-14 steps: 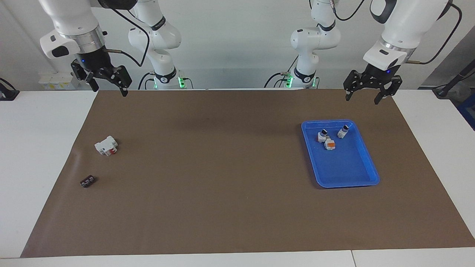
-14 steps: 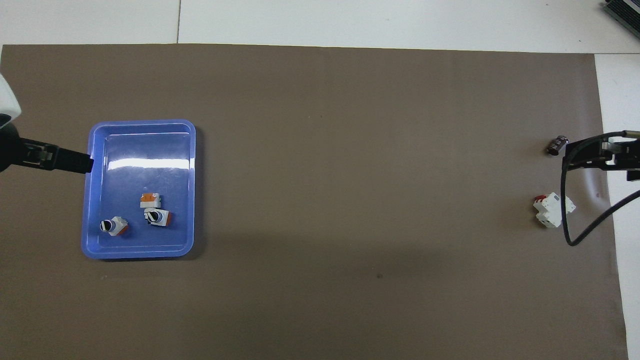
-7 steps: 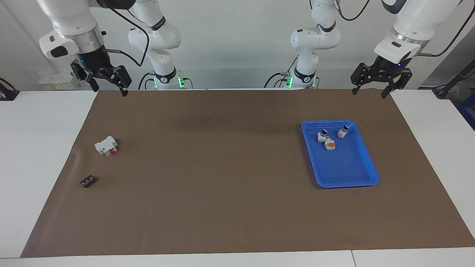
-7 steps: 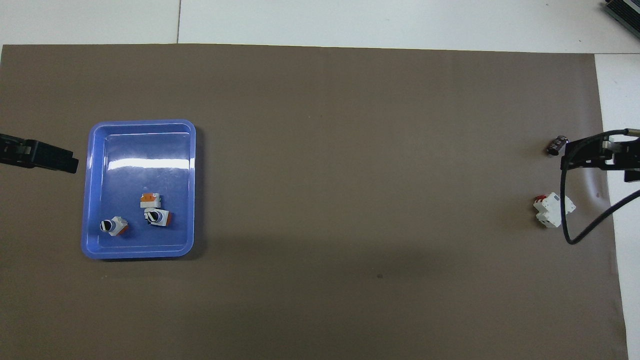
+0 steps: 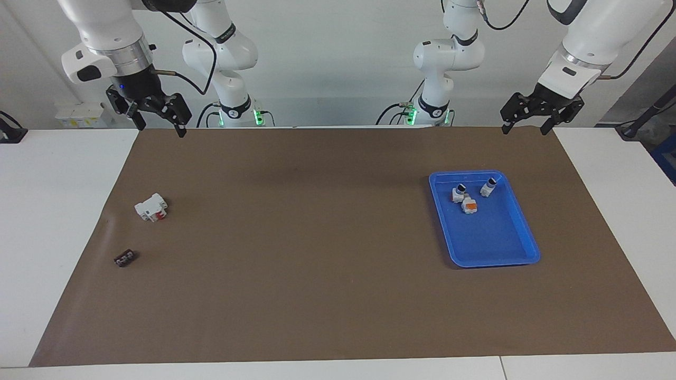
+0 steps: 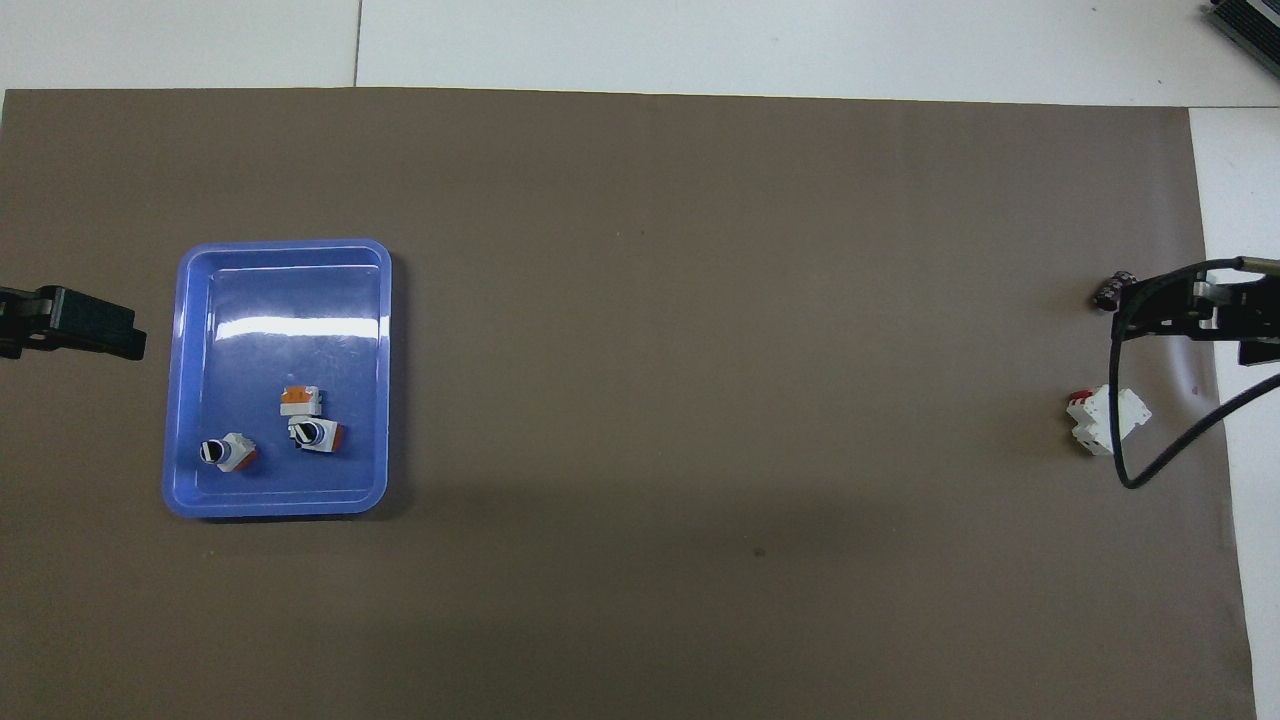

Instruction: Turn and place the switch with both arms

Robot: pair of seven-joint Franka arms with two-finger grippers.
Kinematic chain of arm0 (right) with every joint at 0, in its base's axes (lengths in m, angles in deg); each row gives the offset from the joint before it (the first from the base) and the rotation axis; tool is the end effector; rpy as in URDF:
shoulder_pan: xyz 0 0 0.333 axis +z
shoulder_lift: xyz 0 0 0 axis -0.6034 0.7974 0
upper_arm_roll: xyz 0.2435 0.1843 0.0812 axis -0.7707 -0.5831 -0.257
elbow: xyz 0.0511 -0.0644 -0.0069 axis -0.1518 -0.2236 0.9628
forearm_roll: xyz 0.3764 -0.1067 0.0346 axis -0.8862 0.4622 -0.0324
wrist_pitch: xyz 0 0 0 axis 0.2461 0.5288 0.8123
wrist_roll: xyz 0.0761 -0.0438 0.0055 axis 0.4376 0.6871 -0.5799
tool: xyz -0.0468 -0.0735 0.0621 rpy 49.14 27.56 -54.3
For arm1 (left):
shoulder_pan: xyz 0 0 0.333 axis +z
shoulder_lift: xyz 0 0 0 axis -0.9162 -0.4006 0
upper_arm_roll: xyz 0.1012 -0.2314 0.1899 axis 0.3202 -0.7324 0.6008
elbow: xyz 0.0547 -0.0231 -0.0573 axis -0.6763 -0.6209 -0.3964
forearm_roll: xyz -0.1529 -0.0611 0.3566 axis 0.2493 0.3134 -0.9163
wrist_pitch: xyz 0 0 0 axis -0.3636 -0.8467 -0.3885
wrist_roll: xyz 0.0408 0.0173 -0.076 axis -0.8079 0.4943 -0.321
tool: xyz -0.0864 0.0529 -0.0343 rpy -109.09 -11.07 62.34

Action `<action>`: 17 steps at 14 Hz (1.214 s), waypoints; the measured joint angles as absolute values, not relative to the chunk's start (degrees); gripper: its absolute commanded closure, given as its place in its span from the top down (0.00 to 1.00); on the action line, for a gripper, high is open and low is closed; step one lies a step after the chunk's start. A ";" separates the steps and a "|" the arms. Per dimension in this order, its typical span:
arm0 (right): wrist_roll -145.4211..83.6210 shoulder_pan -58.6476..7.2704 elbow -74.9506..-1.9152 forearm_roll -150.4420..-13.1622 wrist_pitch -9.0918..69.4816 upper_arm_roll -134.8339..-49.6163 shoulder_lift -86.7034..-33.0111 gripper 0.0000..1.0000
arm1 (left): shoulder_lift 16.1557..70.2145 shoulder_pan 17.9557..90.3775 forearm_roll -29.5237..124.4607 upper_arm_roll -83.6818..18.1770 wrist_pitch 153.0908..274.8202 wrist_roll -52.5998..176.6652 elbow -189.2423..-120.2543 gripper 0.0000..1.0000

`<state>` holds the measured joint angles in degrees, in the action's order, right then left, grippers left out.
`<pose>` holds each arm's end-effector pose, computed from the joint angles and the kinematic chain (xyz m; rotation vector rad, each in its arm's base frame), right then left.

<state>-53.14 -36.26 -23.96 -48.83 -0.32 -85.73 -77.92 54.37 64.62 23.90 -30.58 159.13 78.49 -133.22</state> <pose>0.5334 0.0100 0.6544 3.0819 -0.3440 0.0232 0.5351 -0.0279 0.6462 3.1112 -0.1024 -0.0794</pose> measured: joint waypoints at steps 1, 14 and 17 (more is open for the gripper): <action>-53.14 -36.26 -23.96 -48.83 -0.32 -85.73 -77.96 1.00 | 54.61 64.62 23.90 -30.46 158.85 77.82 -133.34 1.00; -53.14 -36.25 -23.96 -48.83 -0.32 -85.73 -78.07 1.00 | 55.91 64.50 23.90 -30.04 159.16 76.97 -135.61 1.00; -53.14 -36.25 -23.96 -48.83 -0.32 -85.73 -78.08 1.00 | 56.08 63.67 23.90 -29.76 159.18 76.97 -135.72 1.00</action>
